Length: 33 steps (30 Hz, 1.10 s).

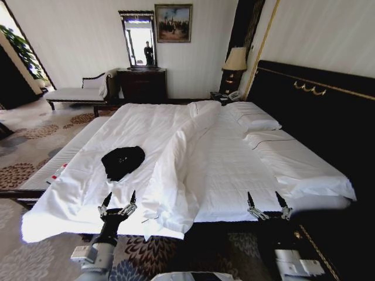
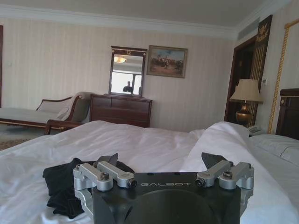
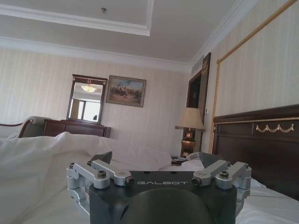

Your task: Fold the clothes on the bed.

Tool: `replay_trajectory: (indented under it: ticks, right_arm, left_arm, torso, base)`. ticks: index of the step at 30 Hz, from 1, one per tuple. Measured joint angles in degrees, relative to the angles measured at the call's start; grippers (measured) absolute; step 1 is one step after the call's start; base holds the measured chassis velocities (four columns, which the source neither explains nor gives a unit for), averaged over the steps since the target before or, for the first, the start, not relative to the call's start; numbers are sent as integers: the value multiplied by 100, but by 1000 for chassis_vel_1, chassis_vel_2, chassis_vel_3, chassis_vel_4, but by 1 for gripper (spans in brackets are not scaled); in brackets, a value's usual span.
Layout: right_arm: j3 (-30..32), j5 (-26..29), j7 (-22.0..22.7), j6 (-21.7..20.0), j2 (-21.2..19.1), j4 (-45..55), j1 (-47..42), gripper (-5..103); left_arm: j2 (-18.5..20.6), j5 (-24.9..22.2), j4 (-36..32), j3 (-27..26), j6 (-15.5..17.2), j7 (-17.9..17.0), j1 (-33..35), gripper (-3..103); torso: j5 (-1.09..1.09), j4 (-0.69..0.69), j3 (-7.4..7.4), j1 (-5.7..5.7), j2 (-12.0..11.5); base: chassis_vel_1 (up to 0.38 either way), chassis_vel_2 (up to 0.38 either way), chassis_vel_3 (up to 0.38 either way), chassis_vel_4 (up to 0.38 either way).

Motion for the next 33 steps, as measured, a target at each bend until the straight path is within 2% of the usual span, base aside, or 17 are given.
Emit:
replay_trajectory:
  ticks: [10, 19, 23, 28, 29, 32, 33]
  right_arm:
    - [-17, -24, 3, 0, 10, -23, 15, 100]
    - [-139, -5, -4, 0, -60, -194, 148, 100]
    - [-266, 170, -12, -15, -180, -332, 302, 100]
    - [-939, 1332, 151, -272, -523, -641, 702, 100]
    - [-939, 1332, 151, -272, -523, -641, 702, 100]
    - [-1377, 2025, 341, -498, -781, -792, 987, 100]
    - [-1377, 2025, 341, -498, -781, -792, 987, 100]
  left_arm:
    - [-4, -13, 9, -32, 0, 0, -1, 100]
    - [-15, -83, 13, -231, 0, 1, 17, 100]
    - [-19, -89, -1, -352, 1, -5, 59, 100]
    - [-73, 46, -100, -462, 49, -38, 186, 100]
    - [-73, 46, -100, -462, 49, -38, 186, 100]
    - [-146, 140, -189, -523, 93, -54, 245, 100]
    - [-146, 140, -189, -523, 93, -54, 245, 100]
  torso:
    - [0, 0, 0, 0, 0]
    - [-1, 0, 0, 0, 0]
    - [-2, -1, 0, 1, 0]
    - [-5, 0, -1, 0, 1]
    - [-5, 0, -1, 0, 1]
    - [2, 0, -1, -1, 1]
    - [2, 0, -1, -1, 1]
  base:
    - [2, 11, -7, -12]
    - [84, 168, -94, -183]
    - [201, 242, -185, -261]
    - [102, 96, -106, -96]
    - [60, 31, -26, -13]
    - [20, 3, -9, -4]
    - [0, 0, 0, 0]
